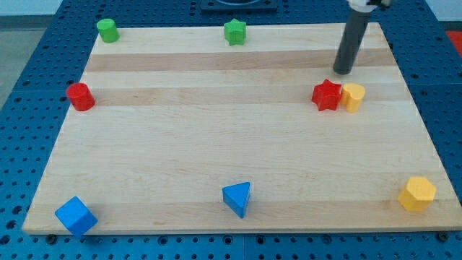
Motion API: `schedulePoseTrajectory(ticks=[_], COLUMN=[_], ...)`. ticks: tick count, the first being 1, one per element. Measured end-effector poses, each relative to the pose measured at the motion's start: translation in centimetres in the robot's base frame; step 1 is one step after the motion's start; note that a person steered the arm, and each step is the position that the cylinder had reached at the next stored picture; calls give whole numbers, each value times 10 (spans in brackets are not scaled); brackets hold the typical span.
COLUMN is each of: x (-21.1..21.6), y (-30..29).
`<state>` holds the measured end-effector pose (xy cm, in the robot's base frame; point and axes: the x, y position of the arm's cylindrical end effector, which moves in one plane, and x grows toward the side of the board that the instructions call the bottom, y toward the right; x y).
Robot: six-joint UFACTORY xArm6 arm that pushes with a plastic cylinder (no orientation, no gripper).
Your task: Place the red star and the yellow heart in a vertical line
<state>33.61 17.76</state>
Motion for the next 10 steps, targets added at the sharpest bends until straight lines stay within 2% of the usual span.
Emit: schedulePoseTrajectory(ticks=[2, 5, 7, 9, 10], x=[56, 99, 96, 45, 35], y=[-57, -67, -67, -68, -68])
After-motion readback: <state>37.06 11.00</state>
